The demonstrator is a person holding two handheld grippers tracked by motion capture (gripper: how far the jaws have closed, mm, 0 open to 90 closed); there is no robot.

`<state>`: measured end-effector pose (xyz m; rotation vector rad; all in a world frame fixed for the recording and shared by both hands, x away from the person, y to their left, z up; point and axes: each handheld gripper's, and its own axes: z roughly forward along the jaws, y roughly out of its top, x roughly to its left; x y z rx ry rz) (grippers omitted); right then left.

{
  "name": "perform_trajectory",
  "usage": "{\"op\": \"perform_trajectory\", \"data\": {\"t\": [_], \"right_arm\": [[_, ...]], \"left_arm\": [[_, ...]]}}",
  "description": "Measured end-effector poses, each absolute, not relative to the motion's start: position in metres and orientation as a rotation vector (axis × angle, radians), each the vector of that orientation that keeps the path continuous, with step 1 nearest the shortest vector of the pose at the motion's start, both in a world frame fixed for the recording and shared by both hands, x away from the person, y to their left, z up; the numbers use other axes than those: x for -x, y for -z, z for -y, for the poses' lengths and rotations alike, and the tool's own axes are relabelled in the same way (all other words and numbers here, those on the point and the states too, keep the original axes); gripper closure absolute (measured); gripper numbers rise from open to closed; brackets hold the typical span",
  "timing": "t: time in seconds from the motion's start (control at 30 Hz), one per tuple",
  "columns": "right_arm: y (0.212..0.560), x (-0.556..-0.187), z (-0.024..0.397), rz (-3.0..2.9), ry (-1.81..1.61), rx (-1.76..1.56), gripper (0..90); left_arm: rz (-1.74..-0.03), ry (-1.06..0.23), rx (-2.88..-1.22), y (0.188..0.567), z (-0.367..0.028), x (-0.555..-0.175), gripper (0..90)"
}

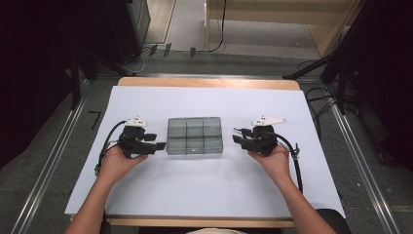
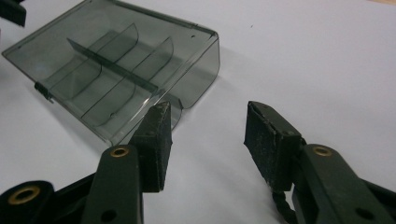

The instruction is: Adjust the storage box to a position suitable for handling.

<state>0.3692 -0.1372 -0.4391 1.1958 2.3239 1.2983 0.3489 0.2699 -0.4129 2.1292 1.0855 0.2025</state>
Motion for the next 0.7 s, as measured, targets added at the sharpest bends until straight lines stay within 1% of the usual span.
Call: {"op": "perform_trajectory", "data": {"t": [0.1, 0.2, 0.3, 0.43, 0.57, 0.6, 0.7], "right_arm": [[0.4389, -0.3721, 0.1353, -2.326, -1.312, -1.203, 52.8], [0.4395, -0.3736, 0.1348, -2.325, -1.297, -1.218, 53.4], [0.4414, -0.3739, 0.1350, -2.329, -1.247, -1.214, 54.0], [0.4401, -0.3723, 0.1383, -2.314, -1.263, -1.240, 54.0], [0.4405, -0.3721, 0.1402, -2.311, -1.272, -1.245, 54.0], [0.4404, -0.3713, 0.1401, -2.311, -1.280, -1.250, 55.6], [0.4402, -0.3702, 0.1387, -2.314, -1.284, -1.238, 56.7]], "left_arm": [[-1.081, -0.198, -2.128, 0.4132, -0.2698, -0.3470, 39.2], [-1.074, -0.205, -2.141, 0.4137, -0.2702, -0.3460, 38.9], [-1.069, -0.194, -2.114, 0.4122, -0.2708, -0.3468, 37.6], [-1.057, -0.170, -2.123, 0.4138, -0.2682, -0.3473, 35.9], [-1.049, -0.186, -2.130, 0.4129, -0.2658, -0.3465, 36.4], [-1.043, -0.197, -2.126, 0.4118, -0.2645, -0.3456, 36.6], [-1.038, -0.197, -2.128, 0.4112, -0.2644, -0.3453, 36.7]]}}
